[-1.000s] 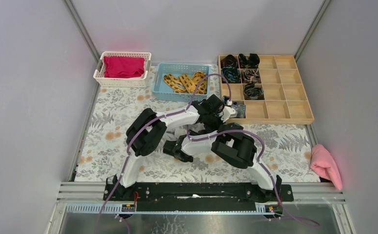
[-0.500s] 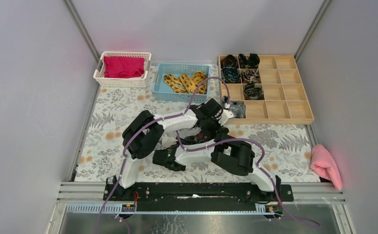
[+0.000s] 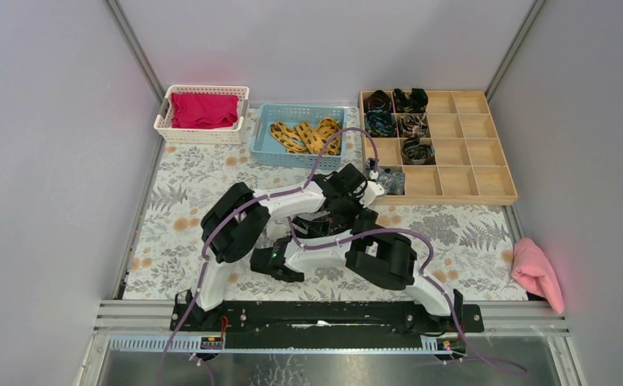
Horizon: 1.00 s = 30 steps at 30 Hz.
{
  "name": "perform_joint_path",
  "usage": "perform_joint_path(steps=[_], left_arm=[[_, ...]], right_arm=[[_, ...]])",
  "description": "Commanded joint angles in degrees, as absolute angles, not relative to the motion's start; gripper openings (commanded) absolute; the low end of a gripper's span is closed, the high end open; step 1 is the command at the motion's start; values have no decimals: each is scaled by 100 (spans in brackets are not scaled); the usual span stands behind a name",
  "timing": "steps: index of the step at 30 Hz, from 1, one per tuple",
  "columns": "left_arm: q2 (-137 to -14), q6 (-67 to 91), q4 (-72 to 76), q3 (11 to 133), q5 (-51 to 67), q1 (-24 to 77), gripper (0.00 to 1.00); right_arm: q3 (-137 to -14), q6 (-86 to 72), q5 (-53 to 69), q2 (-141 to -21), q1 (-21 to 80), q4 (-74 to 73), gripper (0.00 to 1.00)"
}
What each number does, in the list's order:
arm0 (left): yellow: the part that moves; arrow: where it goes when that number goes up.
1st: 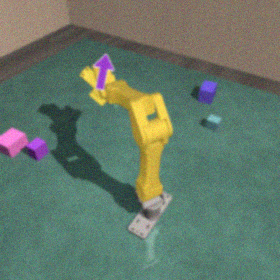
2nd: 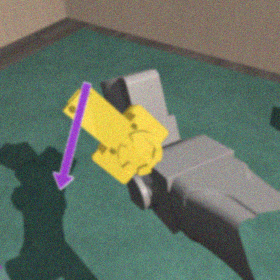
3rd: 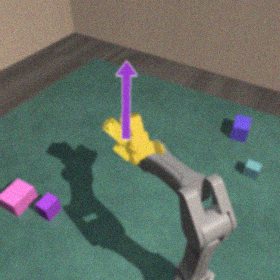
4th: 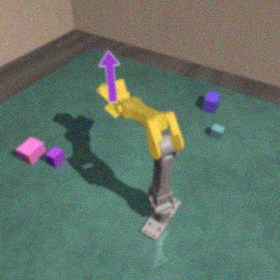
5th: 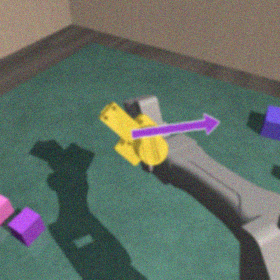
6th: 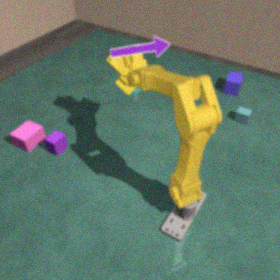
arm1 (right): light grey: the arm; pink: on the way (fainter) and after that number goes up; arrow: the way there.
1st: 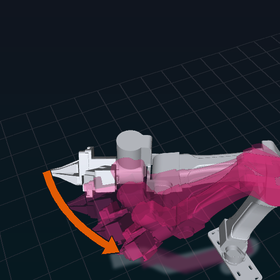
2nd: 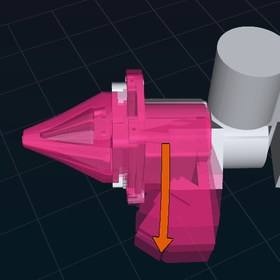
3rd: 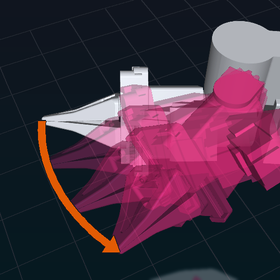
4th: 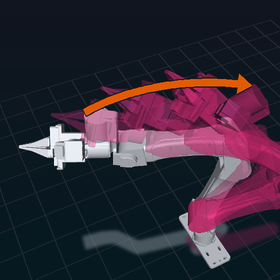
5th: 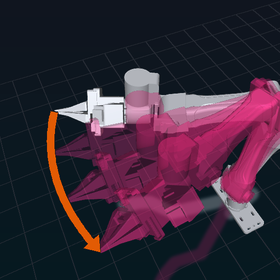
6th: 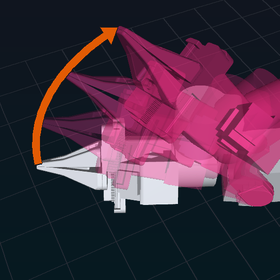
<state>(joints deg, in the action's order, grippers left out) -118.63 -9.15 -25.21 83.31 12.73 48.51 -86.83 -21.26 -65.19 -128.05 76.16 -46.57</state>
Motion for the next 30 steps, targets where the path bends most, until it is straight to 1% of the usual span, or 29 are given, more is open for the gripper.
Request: perform_joint_path(steps=[1, 9, 12, 15, 18, 20, 22, 24, 26, 29, 30], left_arm=[[-12001, -842, -2895, 8018, 1126, 4773, 99], [-12022, -856, -3000, 8077, 1380, 4728, 97], [-12006, -855, -3045, 8098, 1366, 4728, 97], [-11999, -866, -3105, 8136, 1373, 4719, 96], [-12025, -868, -3185, 8211, 1347, 4720, 96], [-12068, -886, -3270, 8280, 1353, 4720, 95], [-12087, -894, -3298, 8336, 1341, 4714, 95], [-12120, -917, -3328, 8410, 1303, 4720, 94], [-12171, -937, -3363, 8517, 1288, 4711, 95], [-12252, -1003, -3414, 8636, 1381, 4711, 95], [-12273, -1027, -3429, 8668, 1456, 4711, 95]], right_arm=[[-9034, -2664, -7065, -13148, 7664, -5409, 72], [-8840, -2678, -6981, -13180, 7427, -5386, 72], [-8934, -2880, -7018, -13290, 7303, -5701, 71], [-9058, -3170, -7163, -13458, 7174, -6098, 68], [-9032, -3253, -7148, -13488, 7071, -6165, 64], [-8982, -3162, -7040, -13434, 6997, -6078, 58], [-8937, -3139, -7014, -13373, 6944, -6023, 57], [-8878, -3101, -7075, -13311, 6920, -5961, 59], [-8781, -2746, -6918, -13239, 6909, -5648, 53], [-8673, -2476, -6756, -13123, 6881, -5255, 50], [-8693, -2456, -6707, -13112, 6862, -5239, 45]])
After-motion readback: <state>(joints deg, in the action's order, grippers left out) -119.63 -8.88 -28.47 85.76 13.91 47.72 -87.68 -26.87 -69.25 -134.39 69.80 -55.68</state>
